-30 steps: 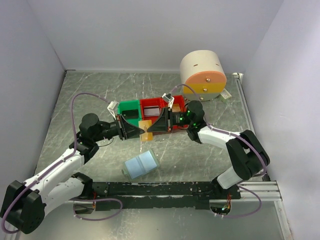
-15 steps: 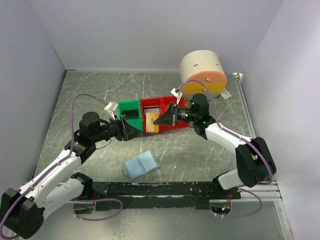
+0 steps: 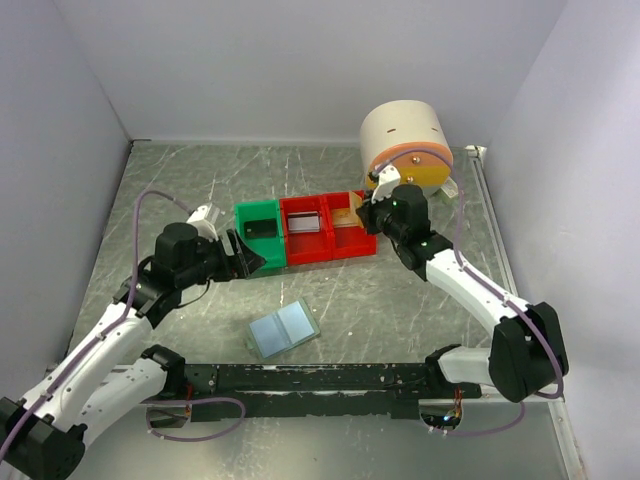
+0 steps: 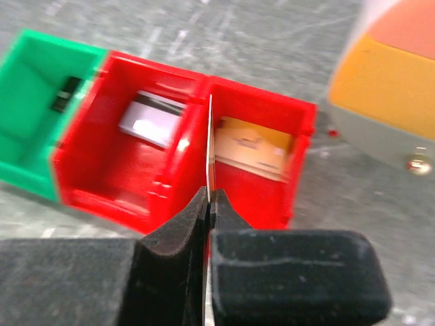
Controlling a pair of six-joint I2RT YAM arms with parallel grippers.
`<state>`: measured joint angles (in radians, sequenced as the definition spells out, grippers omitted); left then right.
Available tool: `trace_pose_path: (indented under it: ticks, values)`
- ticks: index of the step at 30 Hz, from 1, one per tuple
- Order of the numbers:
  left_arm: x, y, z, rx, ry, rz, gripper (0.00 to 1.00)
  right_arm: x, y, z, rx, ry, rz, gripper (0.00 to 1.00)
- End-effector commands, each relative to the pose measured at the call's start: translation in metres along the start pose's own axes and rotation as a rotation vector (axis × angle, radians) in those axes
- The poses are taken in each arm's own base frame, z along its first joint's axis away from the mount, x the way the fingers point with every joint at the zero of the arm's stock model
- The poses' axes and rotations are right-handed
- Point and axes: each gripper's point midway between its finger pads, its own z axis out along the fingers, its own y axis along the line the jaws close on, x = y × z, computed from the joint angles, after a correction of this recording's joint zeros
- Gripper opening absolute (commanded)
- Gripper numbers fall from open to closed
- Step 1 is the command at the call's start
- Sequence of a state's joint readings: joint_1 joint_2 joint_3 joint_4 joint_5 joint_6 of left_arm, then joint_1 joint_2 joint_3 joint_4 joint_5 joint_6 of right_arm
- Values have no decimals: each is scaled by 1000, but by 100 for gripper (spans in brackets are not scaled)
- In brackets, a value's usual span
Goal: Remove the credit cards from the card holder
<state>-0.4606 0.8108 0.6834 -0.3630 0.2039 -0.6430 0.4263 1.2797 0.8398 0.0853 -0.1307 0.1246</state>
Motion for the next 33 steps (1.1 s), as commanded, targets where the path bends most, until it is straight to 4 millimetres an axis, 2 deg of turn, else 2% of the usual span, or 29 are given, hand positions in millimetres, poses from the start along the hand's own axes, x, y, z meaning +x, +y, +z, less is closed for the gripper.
trace_pose_path:
  ticks: [1,3,10,14,25,30,33]
  values:
    - [11,10,0,-18,-1,-60,88,3,-46,-4,188,-3,-311,0]
    - [15,8,0,4,5,-74,88,10,-42,2,134,26,-417,0]
    - [22,11,-1,-6,30,-84,88,21,-37,31,26,71,-600,0]
    - [22,11,-1,-17,41,-80,89,38,-34,48,-58,127,-725,0]
    - [20,11,3,-17,41,-79,90,39,-54,91,-16,147,-918,0]
    - [17,13,4,-37,46,-71,91,54,-55,111,0,172,-992,0]
    - [16,12,4,-33,38,-70,100,57,-54,120,20,167,-1030,0]
